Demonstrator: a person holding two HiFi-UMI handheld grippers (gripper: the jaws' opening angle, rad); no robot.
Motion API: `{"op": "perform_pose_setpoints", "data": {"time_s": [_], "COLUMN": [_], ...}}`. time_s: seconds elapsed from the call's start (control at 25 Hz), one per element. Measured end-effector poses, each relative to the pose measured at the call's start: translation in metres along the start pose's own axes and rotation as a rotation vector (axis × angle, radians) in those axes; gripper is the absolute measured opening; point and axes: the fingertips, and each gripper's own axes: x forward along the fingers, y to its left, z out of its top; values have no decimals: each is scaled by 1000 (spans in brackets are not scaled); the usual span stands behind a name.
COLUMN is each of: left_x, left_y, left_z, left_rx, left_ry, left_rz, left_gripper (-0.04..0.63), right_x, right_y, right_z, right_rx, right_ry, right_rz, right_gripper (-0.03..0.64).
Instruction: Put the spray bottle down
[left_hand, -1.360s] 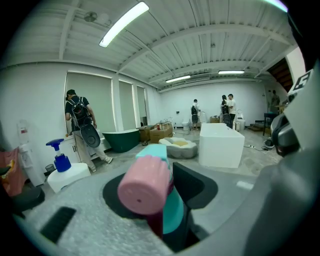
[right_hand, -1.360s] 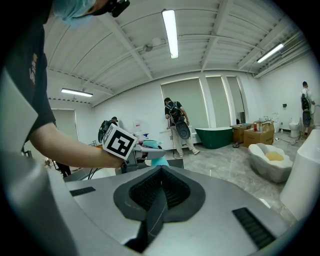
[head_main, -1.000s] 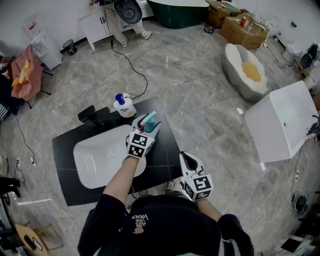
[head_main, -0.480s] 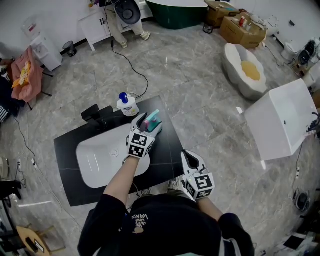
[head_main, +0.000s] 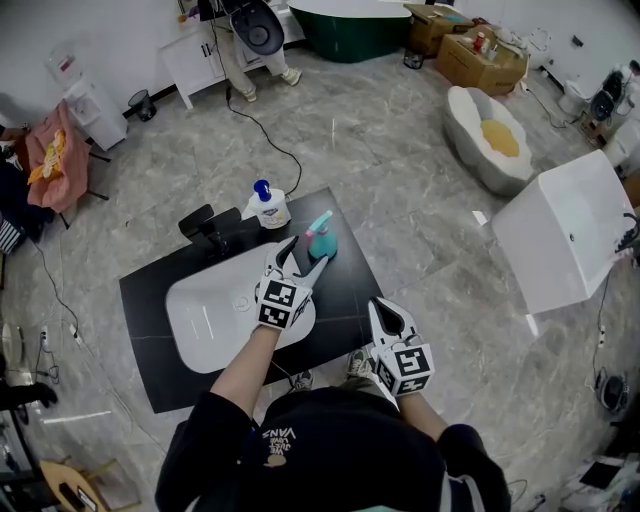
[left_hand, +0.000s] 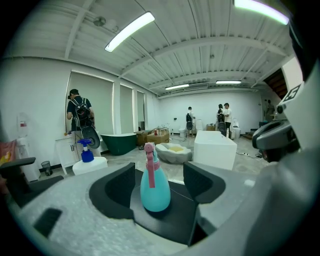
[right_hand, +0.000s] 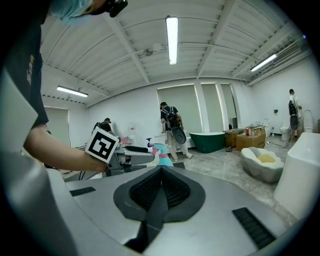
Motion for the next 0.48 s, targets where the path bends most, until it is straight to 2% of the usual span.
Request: {"op": "perform_pose_setpoints", "data": {"time_s": [0.24,0.36,0.48], "left_x": [-37,-53,-71], "left_y": [-4,-7,-12], "left_z": [-2,-3,1], "left_rx": [4,12,23], "left_ry": [-28,-39,-61], "left_rz": [-26,-39,-52], "left_gripper": [283,232,153], "right_x": [-6,-9,-13], "right_y": [23,34,45], "right_z": [-2,-1,2], "right_rx": [0,-1,-1], "right_ry": [-21,-36,-48], "right_rz": [-29,-44,-59], "right_gripper": [2,2,2]}}
